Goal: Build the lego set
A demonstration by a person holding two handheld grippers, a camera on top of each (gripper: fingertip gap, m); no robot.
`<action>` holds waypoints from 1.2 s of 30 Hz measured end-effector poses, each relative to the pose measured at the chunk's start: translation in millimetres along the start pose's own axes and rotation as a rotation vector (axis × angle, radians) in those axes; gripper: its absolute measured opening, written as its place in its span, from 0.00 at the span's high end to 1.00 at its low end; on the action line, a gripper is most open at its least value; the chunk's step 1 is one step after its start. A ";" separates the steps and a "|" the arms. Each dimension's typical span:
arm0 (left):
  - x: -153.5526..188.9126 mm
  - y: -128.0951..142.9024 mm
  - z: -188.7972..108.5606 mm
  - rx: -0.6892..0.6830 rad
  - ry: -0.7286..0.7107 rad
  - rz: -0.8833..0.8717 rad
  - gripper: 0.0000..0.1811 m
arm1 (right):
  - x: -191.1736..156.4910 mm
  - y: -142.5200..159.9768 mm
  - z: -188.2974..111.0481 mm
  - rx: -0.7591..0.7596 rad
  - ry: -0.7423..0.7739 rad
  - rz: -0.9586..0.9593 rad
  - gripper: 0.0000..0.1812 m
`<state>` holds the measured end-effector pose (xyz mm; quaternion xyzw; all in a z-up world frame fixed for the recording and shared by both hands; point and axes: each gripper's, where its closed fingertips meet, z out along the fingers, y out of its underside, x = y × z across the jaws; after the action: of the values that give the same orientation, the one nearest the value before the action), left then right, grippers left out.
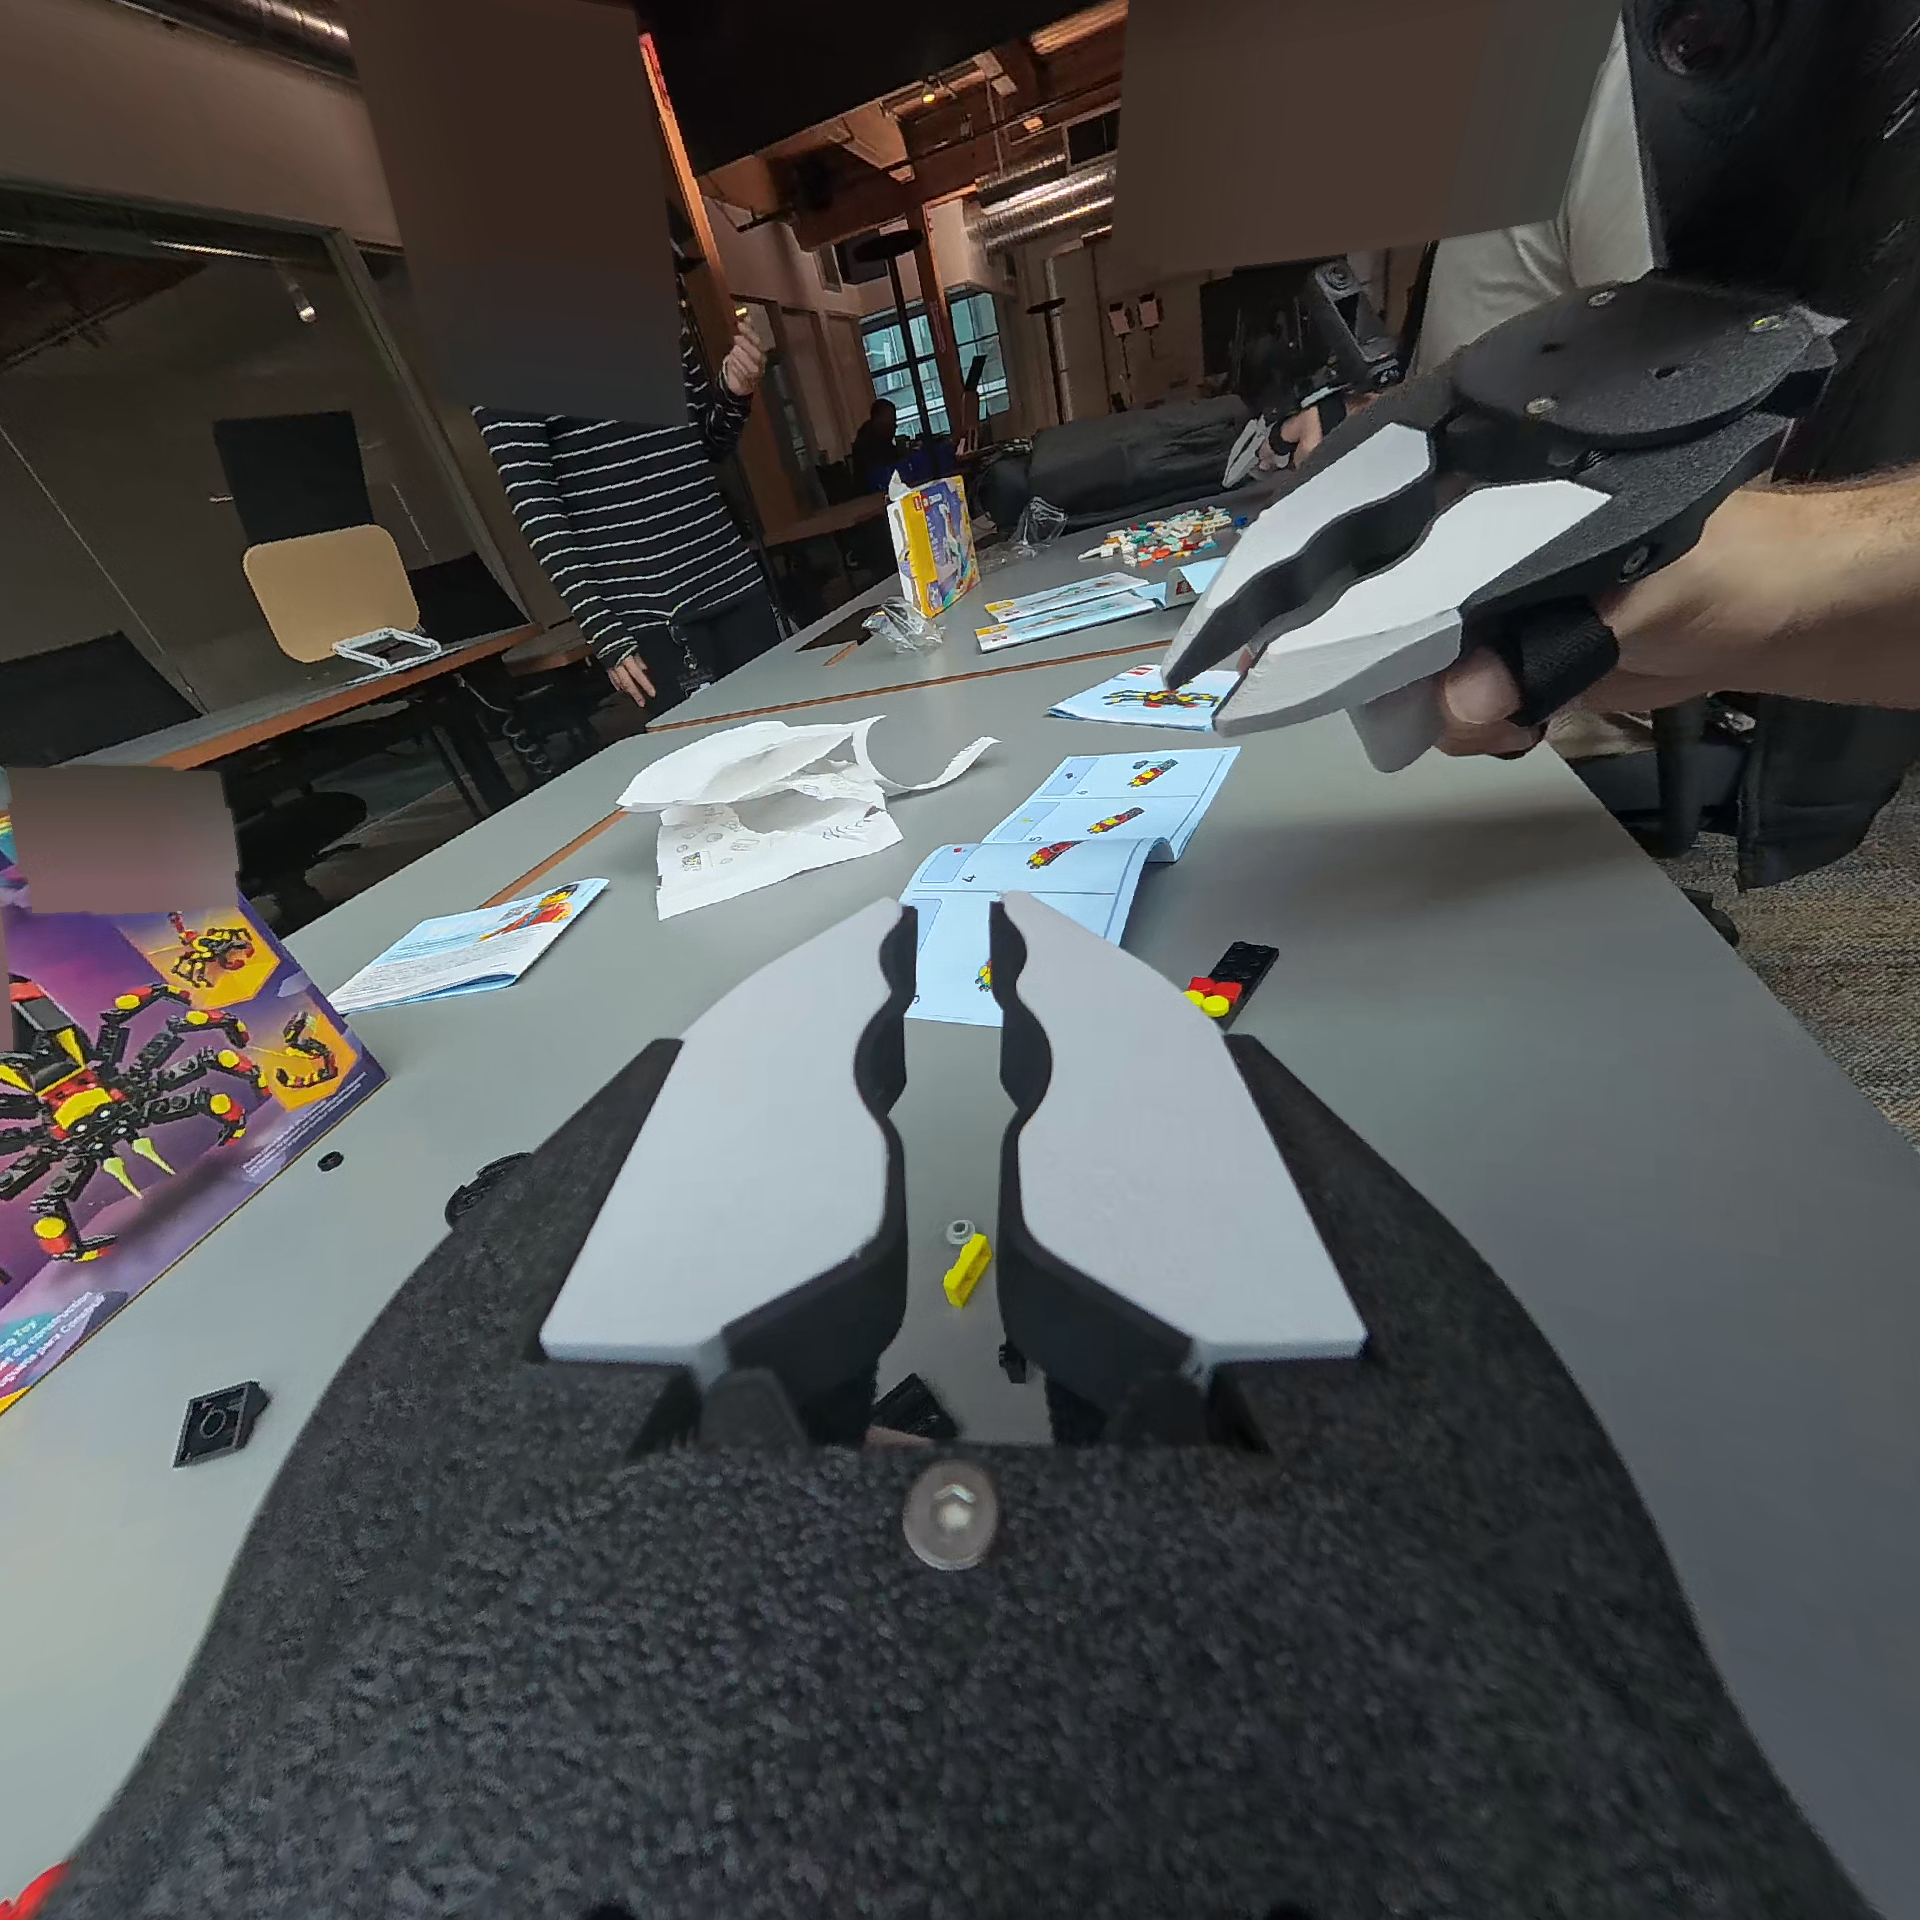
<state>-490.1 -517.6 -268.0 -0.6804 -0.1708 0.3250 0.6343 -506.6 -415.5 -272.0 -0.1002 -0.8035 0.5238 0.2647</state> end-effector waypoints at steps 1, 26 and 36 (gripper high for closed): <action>-2.8 -0.3 -0.9 0.003 -0.012 -0.005 0.93 | 3.1 -2.5 1.0 0.021 0.001 0.016 0.89; -7.7 0.3 1.3 0.013 -0.048 0.031 0.93 | 79.8 10.3 -47.2 0.123 0.272 0.218 0.89; -95.2 -50.2 -61.3 0.100 -0.228 -0.082 0.93 | 53.8 0.1 -25.7 0.044 0.123 0.134 0.89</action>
<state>-510.3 -618.1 -198.6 -0.5989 -0.2530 0.3823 0.6566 -538.1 -371.6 -246.9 -0.1801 -0.7654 0.5507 0.2801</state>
